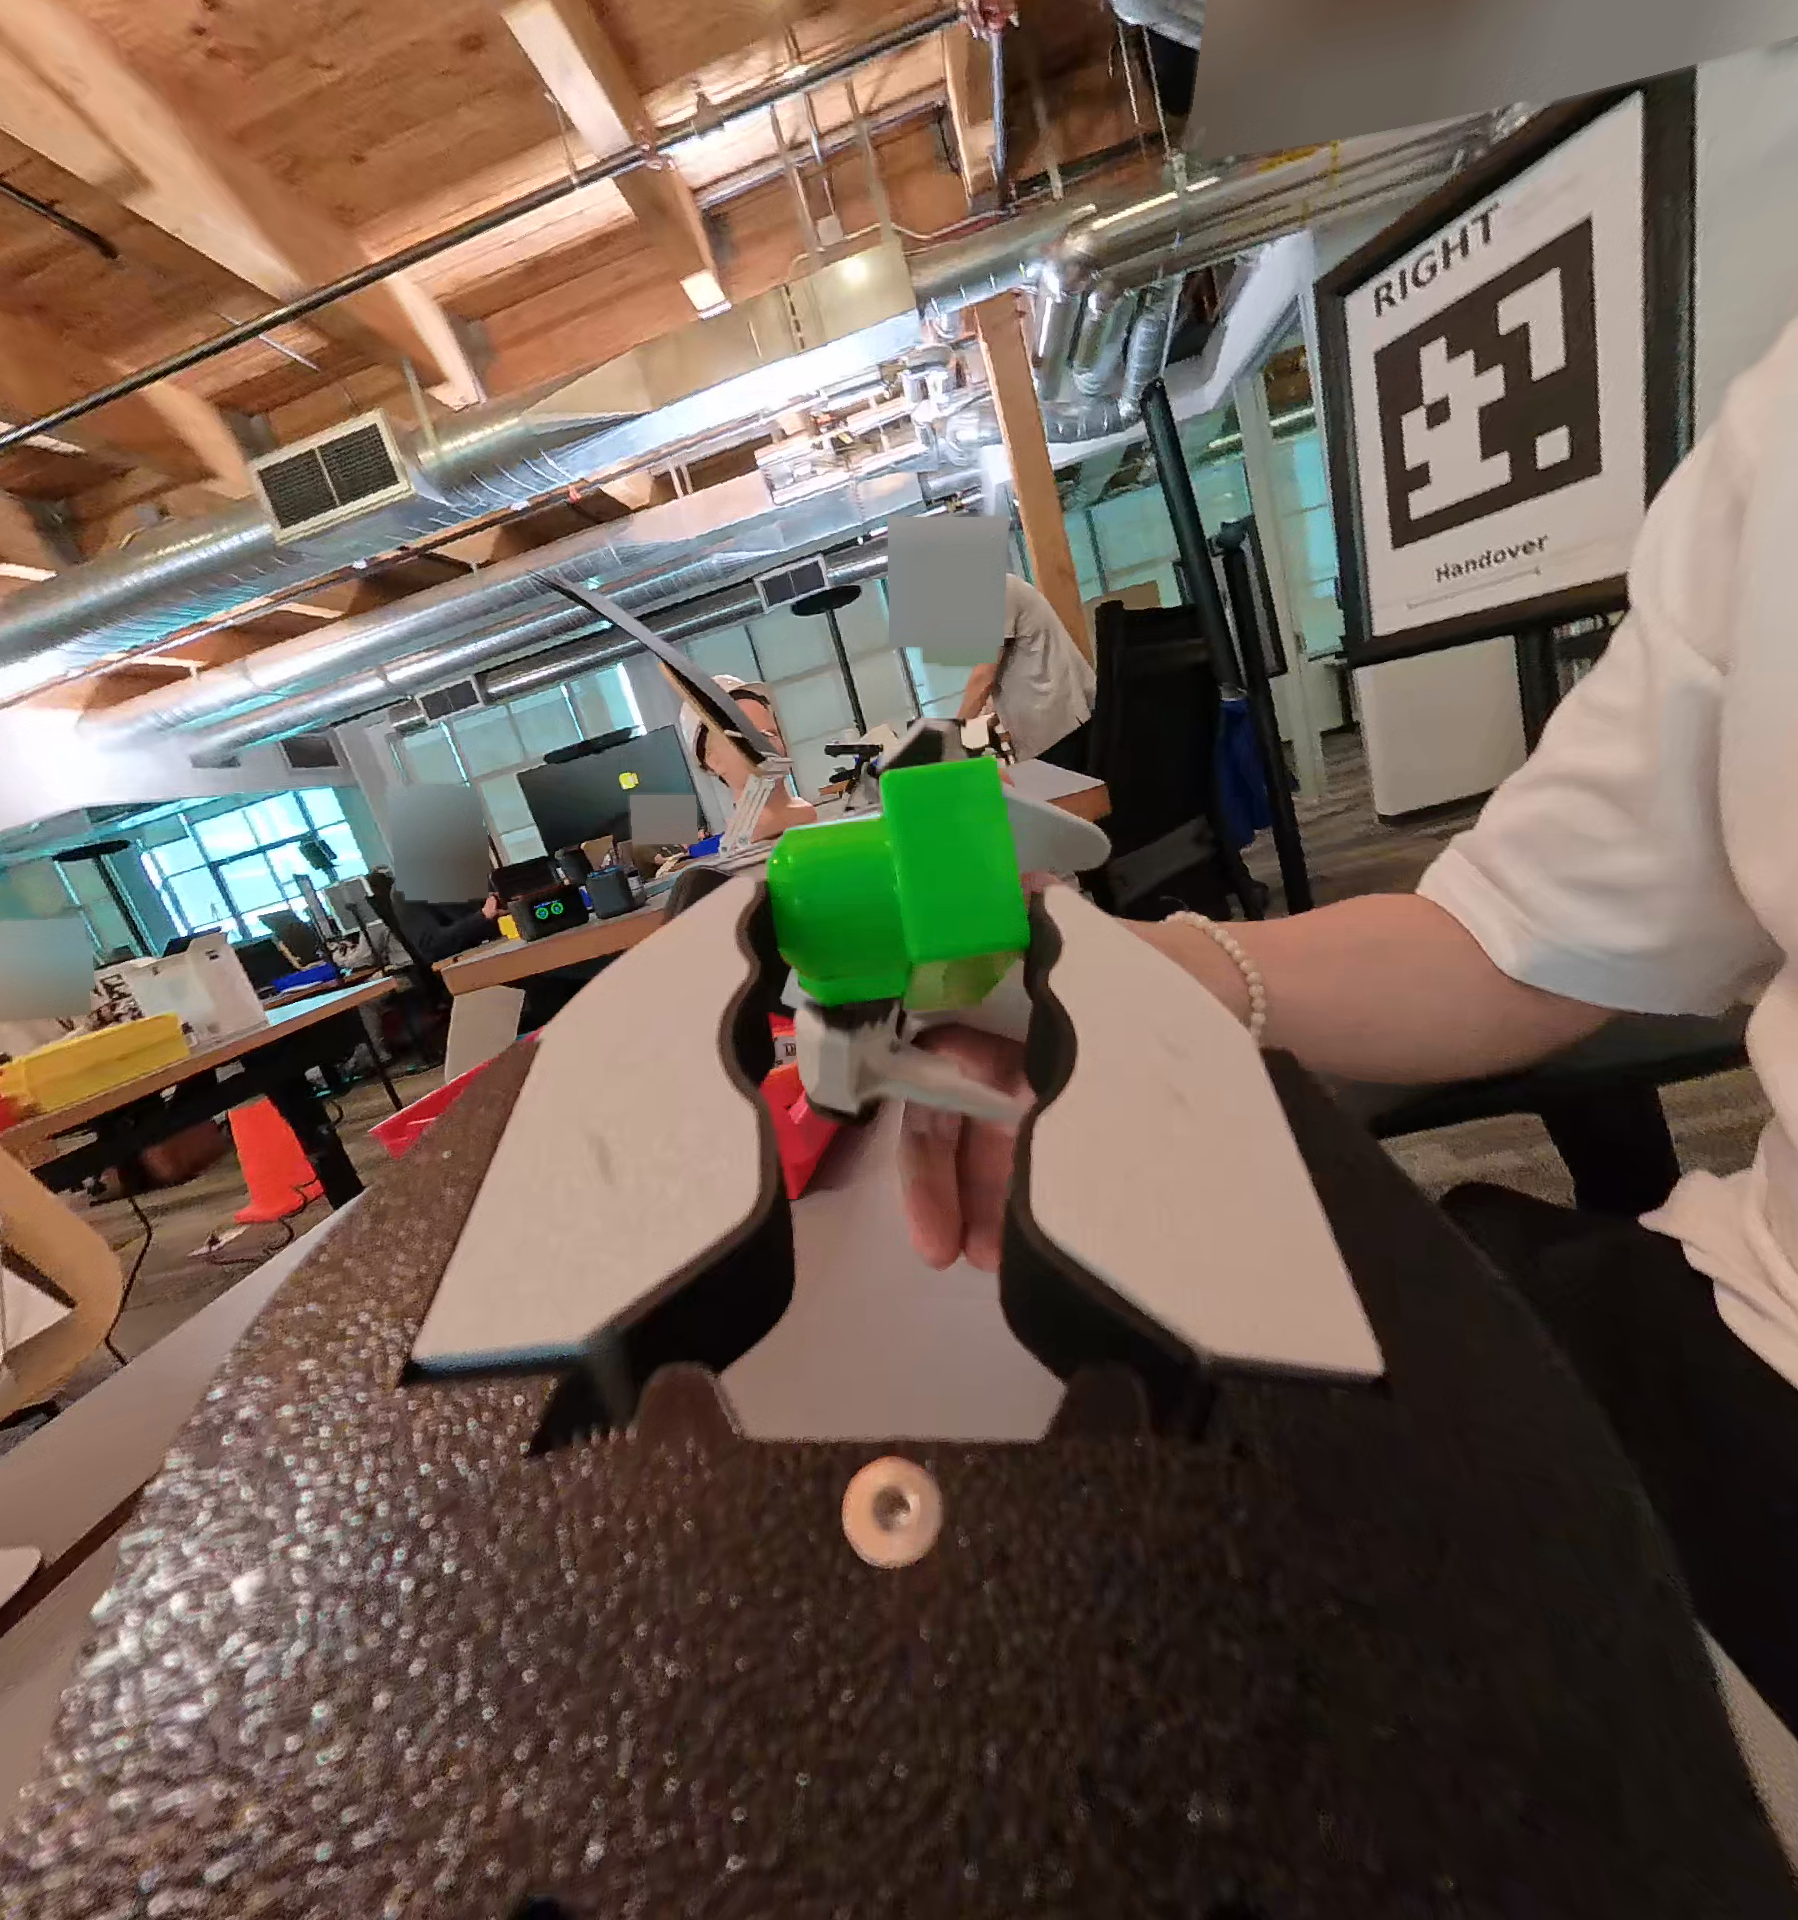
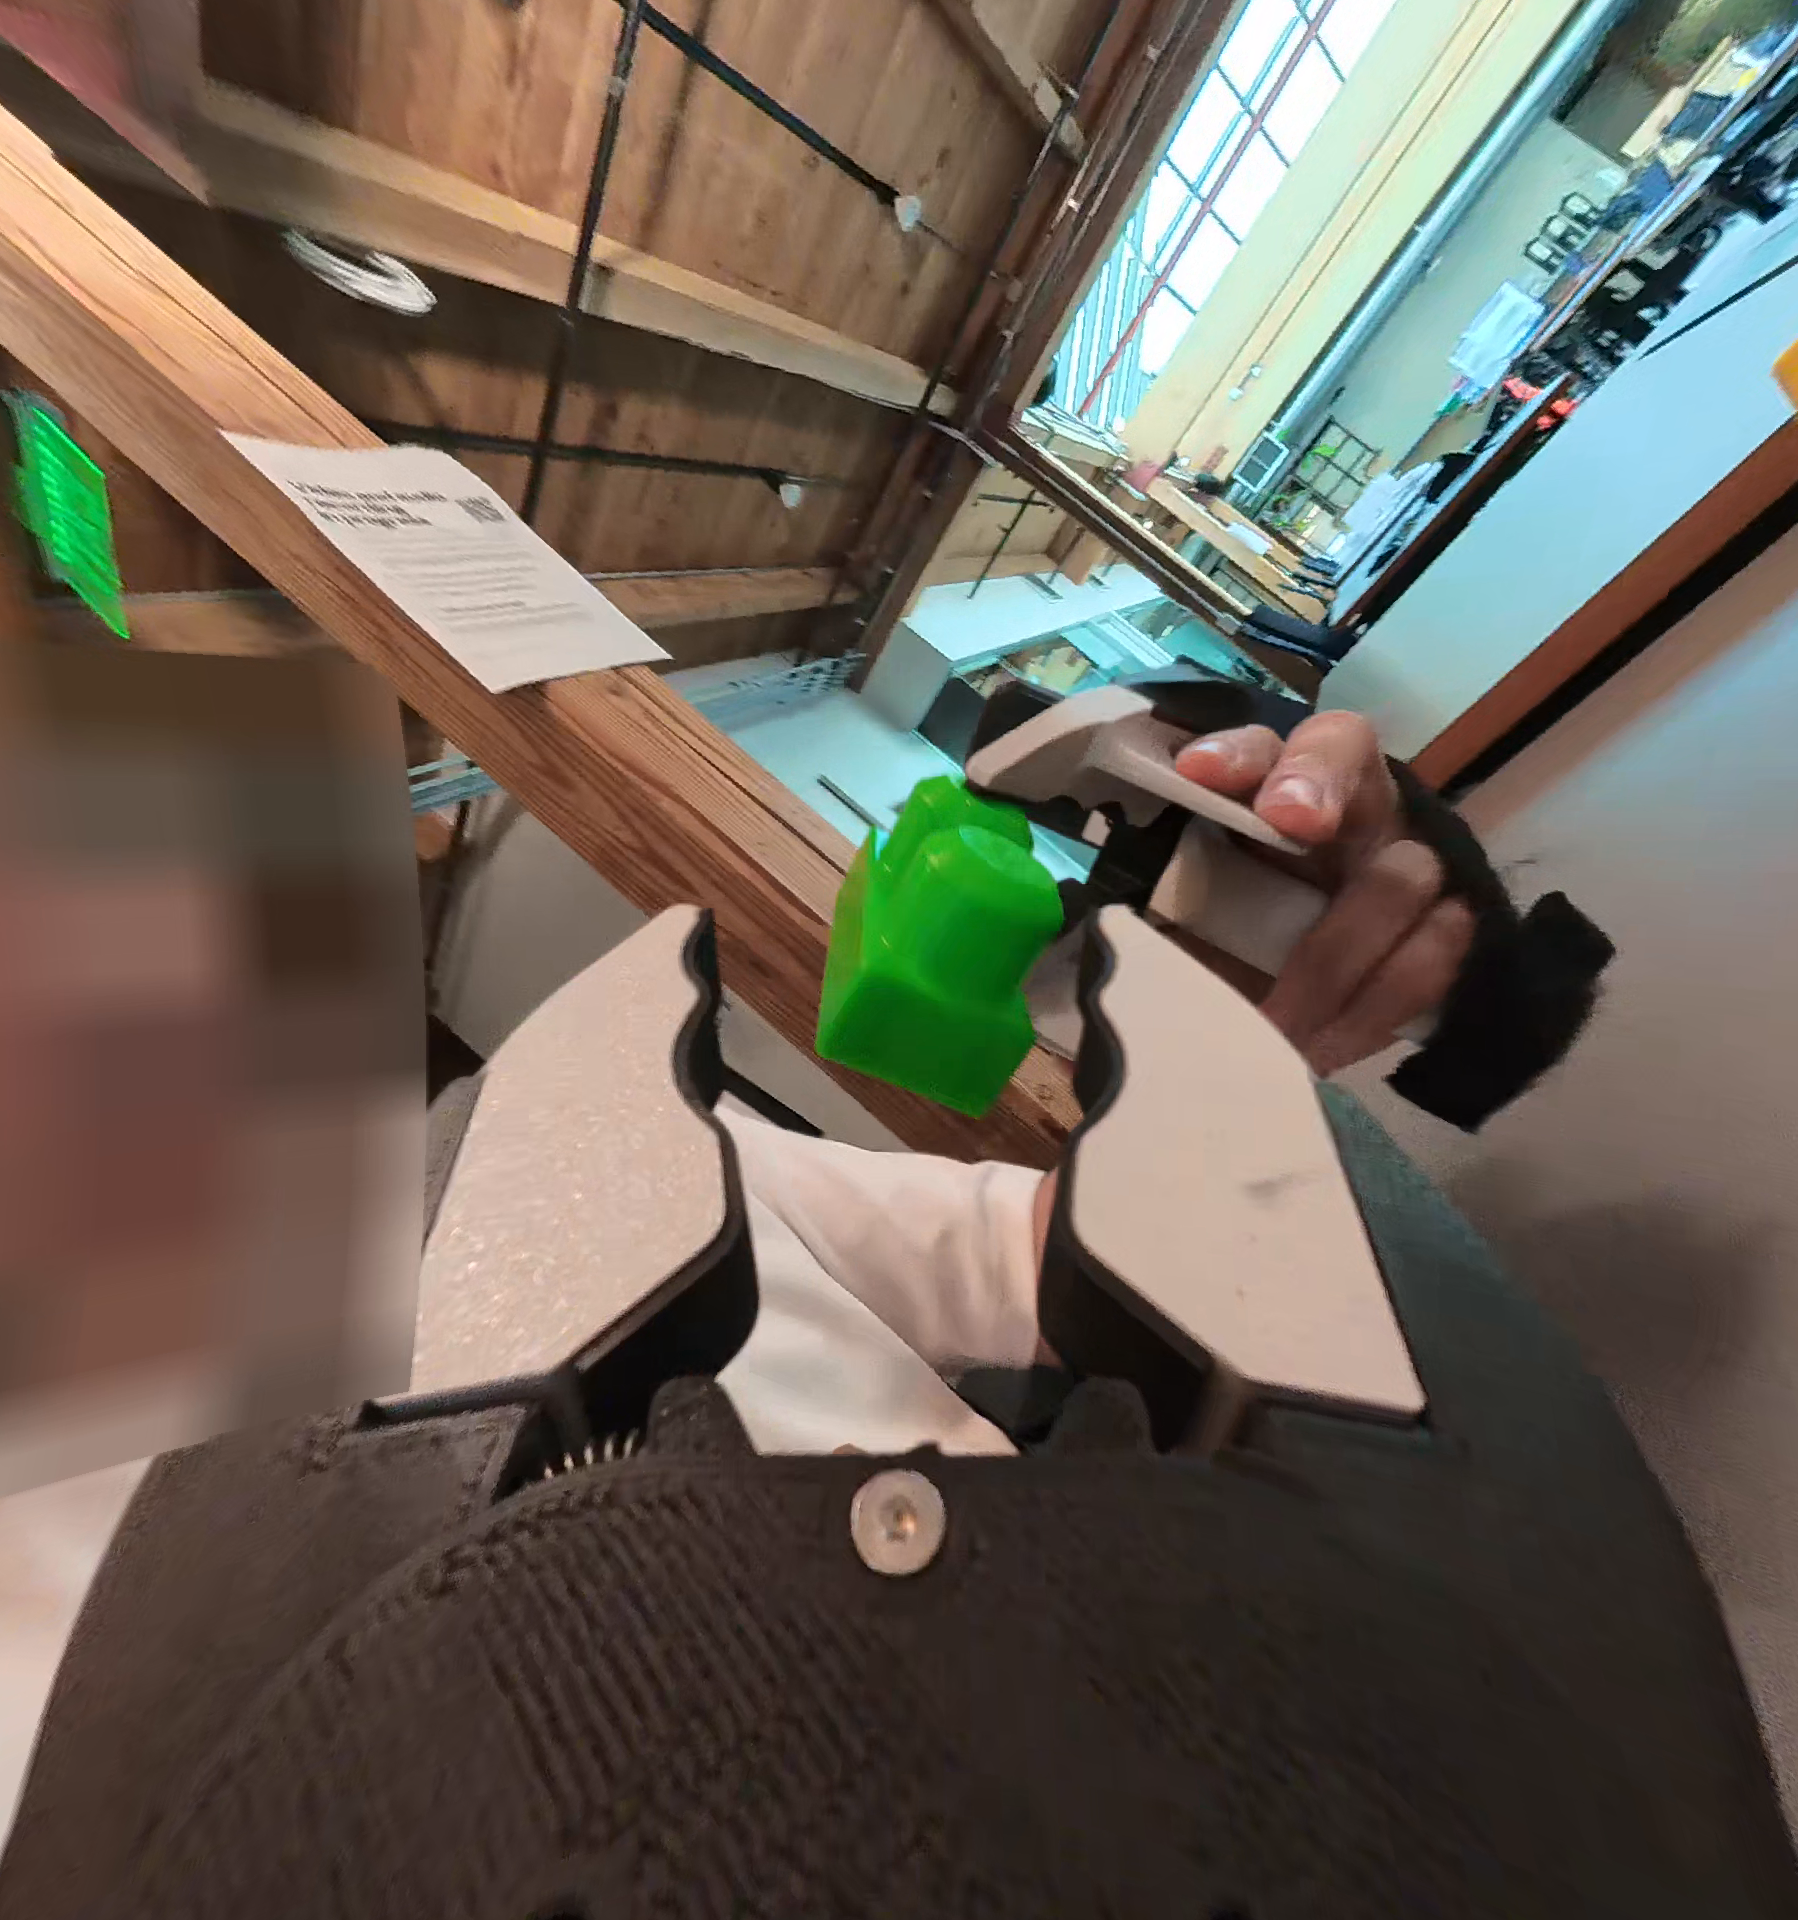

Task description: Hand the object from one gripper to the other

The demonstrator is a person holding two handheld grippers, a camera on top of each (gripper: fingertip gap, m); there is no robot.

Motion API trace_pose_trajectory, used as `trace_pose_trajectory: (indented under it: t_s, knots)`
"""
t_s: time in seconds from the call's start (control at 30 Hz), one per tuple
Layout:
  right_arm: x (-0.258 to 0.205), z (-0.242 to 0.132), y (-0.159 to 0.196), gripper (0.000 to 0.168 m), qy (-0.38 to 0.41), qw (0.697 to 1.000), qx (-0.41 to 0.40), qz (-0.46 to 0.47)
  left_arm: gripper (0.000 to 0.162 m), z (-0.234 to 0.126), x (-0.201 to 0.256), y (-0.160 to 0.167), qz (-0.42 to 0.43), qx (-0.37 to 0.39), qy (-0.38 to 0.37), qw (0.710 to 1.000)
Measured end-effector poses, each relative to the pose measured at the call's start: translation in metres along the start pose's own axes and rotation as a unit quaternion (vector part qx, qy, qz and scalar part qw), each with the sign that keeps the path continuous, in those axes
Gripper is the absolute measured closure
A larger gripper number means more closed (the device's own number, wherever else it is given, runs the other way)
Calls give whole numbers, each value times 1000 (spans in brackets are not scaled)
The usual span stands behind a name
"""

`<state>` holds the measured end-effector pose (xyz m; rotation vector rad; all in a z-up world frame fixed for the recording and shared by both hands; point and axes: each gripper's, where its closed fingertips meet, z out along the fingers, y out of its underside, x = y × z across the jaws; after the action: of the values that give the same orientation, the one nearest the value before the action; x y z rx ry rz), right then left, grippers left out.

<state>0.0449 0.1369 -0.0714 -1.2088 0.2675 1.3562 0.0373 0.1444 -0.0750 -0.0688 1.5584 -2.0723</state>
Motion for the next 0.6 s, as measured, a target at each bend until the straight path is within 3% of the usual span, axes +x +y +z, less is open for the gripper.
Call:
trace_pose_trajectory:
  t_s: [0.13,0.27,0.37,0.47,0.53,0.6]
  knots:
    - [15,-6,0,128,41,999,2,-10,117,1,-1,11,9,-25,-5,1000]
    - [18,-10,-3,129,45,998,2,-40,119,0,-6,18,23,-52,-23,998]
    - [24,-15,-11,132,109,984,-2,-144,132,-5,-21,26,10,-89,-72,993]
    - [23,-22,-22,132,182,948,-12,-259,122,-9,-29,32,-14,-109,-95,989]
    - [27,-32,-32,132,254,897,-23,-361,111,-11,-32,34,-47,-126,-103,986]
    - [30,-40,-39,132,320,831,-54,-453,111,-12,-37,35,-69,-146,-119,980]
